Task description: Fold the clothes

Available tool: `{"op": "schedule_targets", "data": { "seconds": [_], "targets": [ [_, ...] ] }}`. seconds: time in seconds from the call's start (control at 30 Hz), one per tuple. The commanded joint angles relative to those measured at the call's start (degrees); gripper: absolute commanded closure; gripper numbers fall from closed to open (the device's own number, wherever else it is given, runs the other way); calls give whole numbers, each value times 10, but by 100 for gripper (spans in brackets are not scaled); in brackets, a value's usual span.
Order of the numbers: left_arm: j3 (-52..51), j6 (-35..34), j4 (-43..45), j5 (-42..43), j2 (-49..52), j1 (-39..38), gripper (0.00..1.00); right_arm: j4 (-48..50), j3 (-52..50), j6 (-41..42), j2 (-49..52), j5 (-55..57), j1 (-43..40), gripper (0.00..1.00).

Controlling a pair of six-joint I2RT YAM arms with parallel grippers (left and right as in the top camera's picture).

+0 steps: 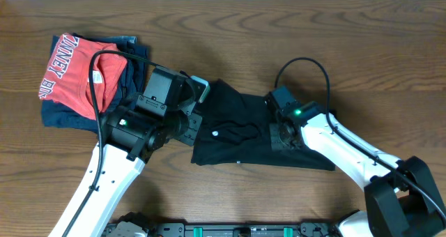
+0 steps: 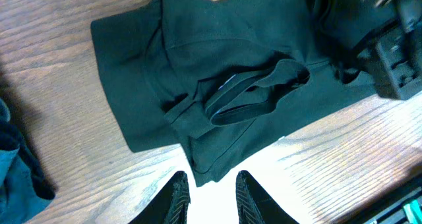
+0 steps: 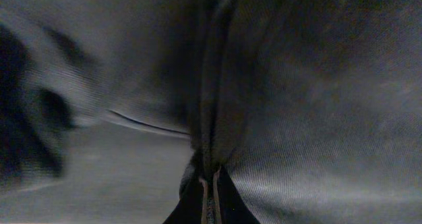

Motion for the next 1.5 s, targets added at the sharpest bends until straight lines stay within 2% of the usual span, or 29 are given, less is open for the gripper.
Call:
{"op": "schedule_targets", "data": {
  "seconds": [0.0, 0.23, 0.43, 0.5, 0.53, 0.63, 0.87, 1.2, 1.47],
  "targets": [
    [4, -2, -3, -14, -5, 1, 74, 0, 19, -14, -14, -45, 20, 99],
    [4, -2, -3, -19, -5, 1, 74, 17, 19, -13, -13, -42, 75, 98],
    [4, -2, -3, -19, -5, 1, 74, 37, 19, 3, -13, -42, 79, 98],
    [4, -2, -3, -19, -5, 1, 74, 41, 19, -1, -13, -47, 79, 84],
    [4, -2, -3, -19, -5, 1, 74, 45, 19, -12, -13, -56, 79, 75],
    [4, -2, -3, -19, -5, 1, 74, 50, 21, -42, -14, -73, 79, 70],
    [4, -2, -3, -18, -5, 1, 73, 30, 38, -11, -42, 35, 50, 37],
    [4, -2, 1, -18, -5, 1, 72, 113, 38, -11, 7, 40, -30, 37],
    [4, -3, -1, -18, -5, 1, 72, 180, 38, -54, 90, 43, -38, 39]
  ]
}}
